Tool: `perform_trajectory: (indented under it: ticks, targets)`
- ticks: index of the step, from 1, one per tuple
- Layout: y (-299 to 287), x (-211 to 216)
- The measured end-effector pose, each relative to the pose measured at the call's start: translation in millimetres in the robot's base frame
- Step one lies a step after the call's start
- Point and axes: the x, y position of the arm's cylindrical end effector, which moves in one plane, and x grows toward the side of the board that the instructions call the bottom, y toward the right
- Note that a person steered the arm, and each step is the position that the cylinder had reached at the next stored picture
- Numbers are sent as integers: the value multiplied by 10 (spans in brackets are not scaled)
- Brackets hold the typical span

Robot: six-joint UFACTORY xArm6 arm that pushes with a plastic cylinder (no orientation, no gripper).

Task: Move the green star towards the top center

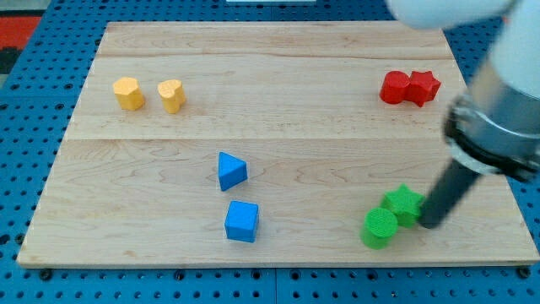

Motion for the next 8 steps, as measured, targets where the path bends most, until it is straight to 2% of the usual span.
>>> perform_trajectory:
  ticks: [1, 2, 3, 4, 5, 6, 8]
  targets:
    - [-451, -660]
    - [-960, -776]
    - [-183, -686]
    - [-626, -131]
    - [-1331, -273]
    - [-1389, -959]
    - [-959, -1344]
